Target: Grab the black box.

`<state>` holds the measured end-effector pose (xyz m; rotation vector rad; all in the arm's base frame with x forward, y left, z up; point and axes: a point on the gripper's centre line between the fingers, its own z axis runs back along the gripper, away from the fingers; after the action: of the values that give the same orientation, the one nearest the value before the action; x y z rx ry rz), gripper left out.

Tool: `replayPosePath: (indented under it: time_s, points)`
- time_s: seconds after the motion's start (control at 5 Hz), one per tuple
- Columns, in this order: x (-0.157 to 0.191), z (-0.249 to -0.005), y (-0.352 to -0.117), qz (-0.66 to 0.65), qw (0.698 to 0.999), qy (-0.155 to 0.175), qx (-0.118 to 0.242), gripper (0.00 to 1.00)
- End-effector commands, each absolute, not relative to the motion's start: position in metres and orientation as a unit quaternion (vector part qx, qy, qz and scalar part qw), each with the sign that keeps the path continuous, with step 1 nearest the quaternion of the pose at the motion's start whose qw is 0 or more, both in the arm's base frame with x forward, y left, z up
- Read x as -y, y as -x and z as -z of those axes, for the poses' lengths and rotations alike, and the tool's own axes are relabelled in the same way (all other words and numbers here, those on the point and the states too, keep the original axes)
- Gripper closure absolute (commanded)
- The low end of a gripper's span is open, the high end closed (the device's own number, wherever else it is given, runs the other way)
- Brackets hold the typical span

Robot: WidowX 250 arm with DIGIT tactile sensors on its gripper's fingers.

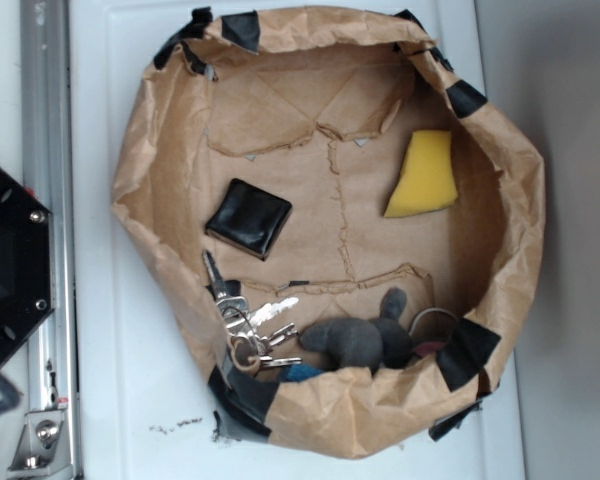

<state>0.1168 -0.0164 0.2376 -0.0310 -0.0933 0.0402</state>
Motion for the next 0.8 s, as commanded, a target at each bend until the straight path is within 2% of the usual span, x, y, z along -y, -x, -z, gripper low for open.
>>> replayPosePath:
  time_s: [0.0, 0.2, 0.4, 0.6]
  points:
    - [0.016, -0.238, -0.117, -0.02, 0.999, 0.015, 0.047, 0.0]
    - [0.017, -0.213, -0.161, -0.085, 0.996, -0.026, 0.028, 0.0]
    - [0.005, -0.187, -0.197, -0.174, 0.983, -0.051, -0.004, 0.0]
    - [-0.005, -0.167, -0.216, -0.231, 0.972, -0.051, -0.003, 0.0]
